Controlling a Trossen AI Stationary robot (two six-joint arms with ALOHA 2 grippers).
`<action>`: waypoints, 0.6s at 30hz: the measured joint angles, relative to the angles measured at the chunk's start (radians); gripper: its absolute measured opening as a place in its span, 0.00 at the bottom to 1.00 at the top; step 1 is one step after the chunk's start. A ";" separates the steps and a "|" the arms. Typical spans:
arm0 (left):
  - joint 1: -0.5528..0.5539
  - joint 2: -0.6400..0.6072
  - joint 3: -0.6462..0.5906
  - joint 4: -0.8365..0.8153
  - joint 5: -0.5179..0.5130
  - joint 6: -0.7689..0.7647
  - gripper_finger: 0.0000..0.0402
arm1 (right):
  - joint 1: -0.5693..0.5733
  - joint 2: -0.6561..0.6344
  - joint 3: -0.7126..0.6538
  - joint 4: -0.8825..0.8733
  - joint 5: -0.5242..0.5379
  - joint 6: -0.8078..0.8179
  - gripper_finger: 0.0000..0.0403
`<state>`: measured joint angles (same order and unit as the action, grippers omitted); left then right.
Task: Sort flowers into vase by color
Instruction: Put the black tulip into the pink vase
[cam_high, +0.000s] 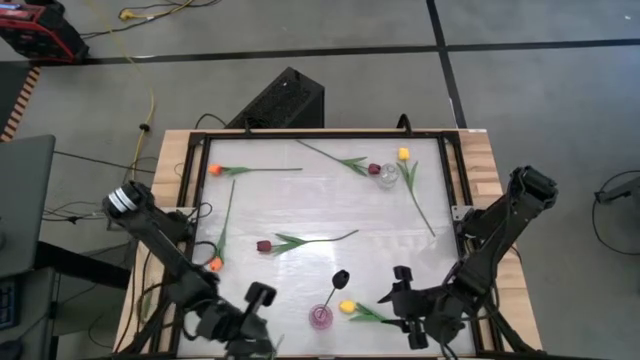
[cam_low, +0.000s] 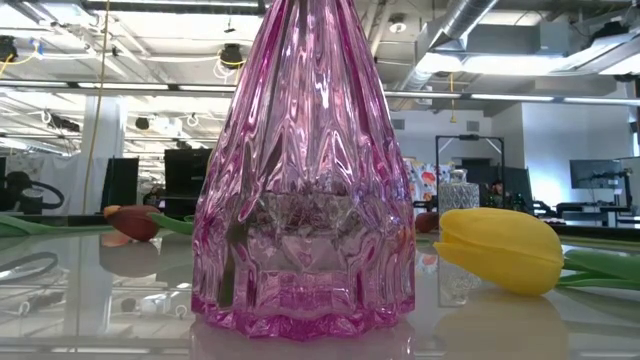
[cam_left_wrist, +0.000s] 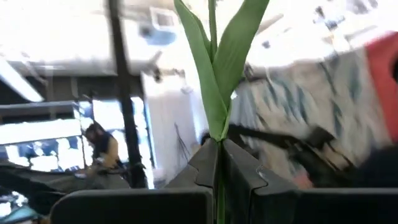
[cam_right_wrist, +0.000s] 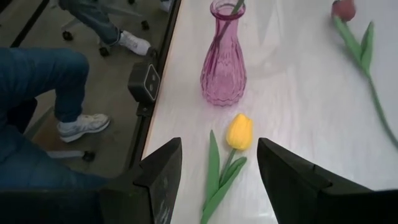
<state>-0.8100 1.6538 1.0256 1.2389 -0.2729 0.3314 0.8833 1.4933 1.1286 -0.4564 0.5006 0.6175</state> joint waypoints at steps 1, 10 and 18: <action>0.012 0.026 0.000 0.056 0.000 -0.003 0.00 | 0.006 0.000 0.000 0.001 0.015 0.004 0.58; 0.159 0.178 0.000 0.288 0.137 -0.156 0.00 | 0.058 0.000 0.000 0.001 0.094 0.012 0.58; 0.196 0.244 -0.001 0.328 0.122 -0.198 0.00 | 0.066 0.000 0.000 -0.008 0.101 0.004 0.58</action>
<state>-0.6136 1.8980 1.0248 1.5670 -0.1510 0.1336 0.9493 1.4933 1.1286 -0.4641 0.6012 0.6216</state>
